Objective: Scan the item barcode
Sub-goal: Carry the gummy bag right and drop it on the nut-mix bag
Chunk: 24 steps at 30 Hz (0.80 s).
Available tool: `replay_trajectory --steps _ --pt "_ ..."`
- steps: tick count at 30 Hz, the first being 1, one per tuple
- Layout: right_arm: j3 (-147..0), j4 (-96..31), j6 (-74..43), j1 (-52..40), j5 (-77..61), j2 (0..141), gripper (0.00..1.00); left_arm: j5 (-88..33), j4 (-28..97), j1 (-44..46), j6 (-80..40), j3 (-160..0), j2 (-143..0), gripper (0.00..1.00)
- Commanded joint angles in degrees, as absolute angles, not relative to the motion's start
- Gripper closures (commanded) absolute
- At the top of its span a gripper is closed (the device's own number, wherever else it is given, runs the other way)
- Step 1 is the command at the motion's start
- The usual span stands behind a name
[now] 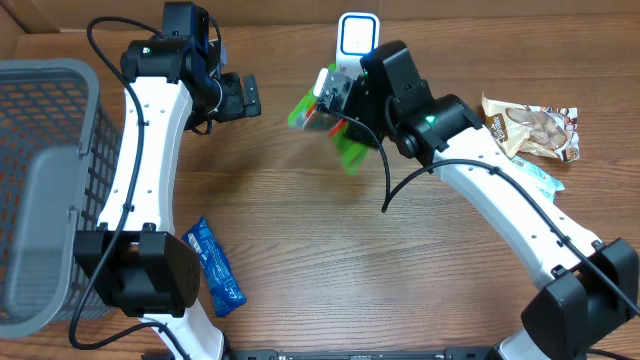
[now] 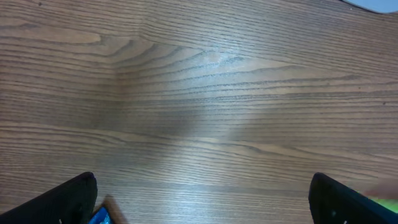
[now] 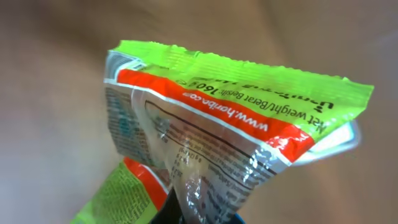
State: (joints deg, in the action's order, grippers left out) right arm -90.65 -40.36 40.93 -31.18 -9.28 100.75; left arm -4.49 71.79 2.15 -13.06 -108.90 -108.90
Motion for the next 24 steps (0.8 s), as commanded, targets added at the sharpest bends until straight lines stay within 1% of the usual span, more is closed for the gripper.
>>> replay_trajectory --steps 1,4,7,11,13,16,19,24 --pt "-91.46 -41.15 25.36 -30.98 -23.97 99.7 0.96 -4.89 71.72 2.26 -11.79 -109.6 -109.06 0.0" --pt "-91.46 -41.3 15.0 -30.83 -27.29 99.7 0.96 -4.89 71.72 2.26 -11.77 -109.6 -109.06 0.01" --pt "-91.48 -41.8 2.52 -29.93 -27.57 99.35 0.96 -4.89 71.72 2.26 -11.77 -109.6 -109.06 0.0" --pt "-91.61 -46.04 -8.19 -23.94 -27.83 98.04 0.96 -4.89 71.72 2.26 -11.79 -109.6 -109.06 0.0" --pt "-91.61 -48.86 -10.76 -18.79 -29.89 96.88 0.96 -4.91 71.72 2.26 -11.77 -109.6 -109.06 0.0" --pt "-91.61 -53.06 -10.76 -9.93 -33.36 95.29 0.96 -4.89 71.72 2.26 -11.77 -109.6 -109.06 0.0" --pt "-91.61 -56.77 -11.16 -0.56 -33.36 94.8 0.96 -4.89 71.72 2.26 -11.77 -109.6 -109.06 0.0" --pt "-89.27 -59.7 -13.8 14.39 -24.8 95.29 0.96 -4.89 71.72 2.26 -11.79 -109.6 -109.06 0.0"
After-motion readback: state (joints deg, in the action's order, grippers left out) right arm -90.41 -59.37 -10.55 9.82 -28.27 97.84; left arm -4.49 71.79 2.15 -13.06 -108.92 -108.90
